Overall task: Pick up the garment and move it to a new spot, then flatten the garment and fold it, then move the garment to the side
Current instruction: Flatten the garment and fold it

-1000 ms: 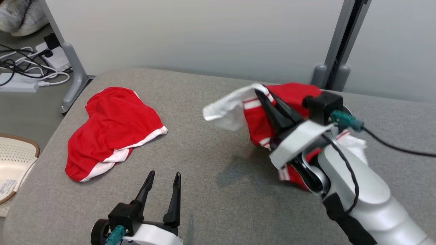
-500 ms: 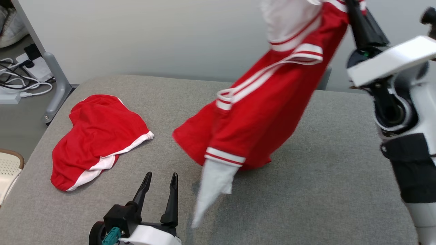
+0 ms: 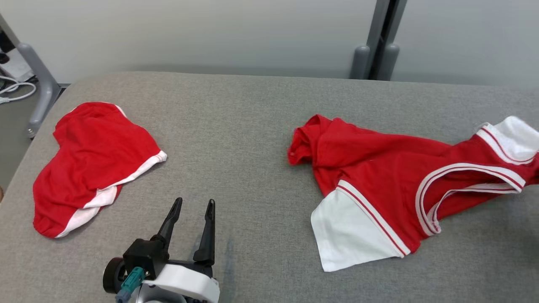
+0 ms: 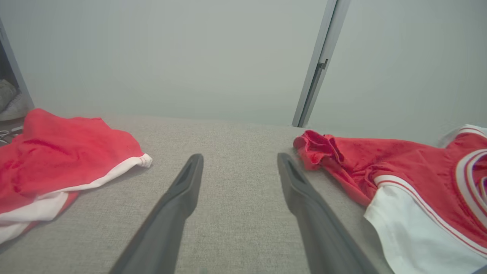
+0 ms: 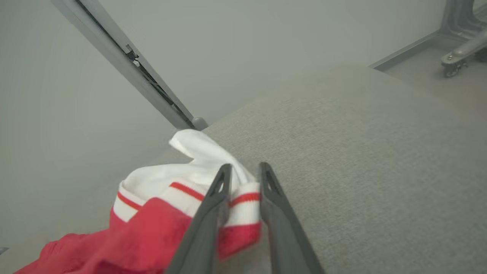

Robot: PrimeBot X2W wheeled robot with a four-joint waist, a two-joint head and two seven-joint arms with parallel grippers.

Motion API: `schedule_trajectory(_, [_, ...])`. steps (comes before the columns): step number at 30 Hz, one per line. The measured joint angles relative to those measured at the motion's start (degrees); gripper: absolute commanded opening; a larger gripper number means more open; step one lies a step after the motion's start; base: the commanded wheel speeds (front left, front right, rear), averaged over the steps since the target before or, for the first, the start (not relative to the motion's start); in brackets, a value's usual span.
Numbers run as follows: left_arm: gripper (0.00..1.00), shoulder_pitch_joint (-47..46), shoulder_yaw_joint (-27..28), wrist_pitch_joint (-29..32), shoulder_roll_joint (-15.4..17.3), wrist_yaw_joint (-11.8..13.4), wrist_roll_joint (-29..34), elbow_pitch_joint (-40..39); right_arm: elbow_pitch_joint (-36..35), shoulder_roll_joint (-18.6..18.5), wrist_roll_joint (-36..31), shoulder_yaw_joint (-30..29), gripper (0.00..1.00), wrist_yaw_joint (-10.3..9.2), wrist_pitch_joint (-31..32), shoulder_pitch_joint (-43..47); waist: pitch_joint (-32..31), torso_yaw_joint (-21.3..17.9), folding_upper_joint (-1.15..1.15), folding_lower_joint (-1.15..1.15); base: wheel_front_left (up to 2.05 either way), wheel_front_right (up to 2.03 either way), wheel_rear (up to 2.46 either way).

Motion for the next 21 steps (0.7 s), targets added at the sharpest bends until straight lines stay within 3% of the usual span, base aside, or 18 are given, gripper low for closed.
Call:
schedule_trajectory(1, [1.00,-0.7,0.1,0.0,0.0,-0.2,0.4,0.2,3.7,-0.3,-1.6,-0.9,1.00,-0.08,-1.2,-0.6,0.4,-0.7,0.00,0.00,0.00,0.00,0.00])
schedule_trajectory(5, [1.00,-1.0,0.2,0.0,0.0,-0.3,0.4,0.2,6.9,0.1,-4.5,-0.5,1.00,-0.05,-3.0,-2.8,0.7,-1.9,0.00,0.00,0.00,0.00,0.00])
schedule_trajectory(11, [1.00,-1.0,0.0,0.0,-0.1,-0.3,0.4,0.5,7.3,0.8,-8.7,1.5,1.00,-0.04,-8.6,-5.5,0.2,-4.4,0.00,0.00,0.00,0.00,0.00])
schedule_trajectory(15, [1.00,-1.0,0.3,0.0,0.0,-0.2,-0.1,-0.8,-0.4,2.5,-8.7,4.7,1.00,-0.03,-13.2,-5.4,-1.3,-5.6,0.00,0.00,0.00,0.00,0.00])
schedule_trajectory(21, [1.00,-0.7,1.8,0.0,0.0,-0.3,-1.7,-6.1,-18.0,2.0,-10.9,9.8,1.00,0.00,-16.1,0.9,-2.8,-7.5,0.00,0.00,0.00,0.00,0.00])
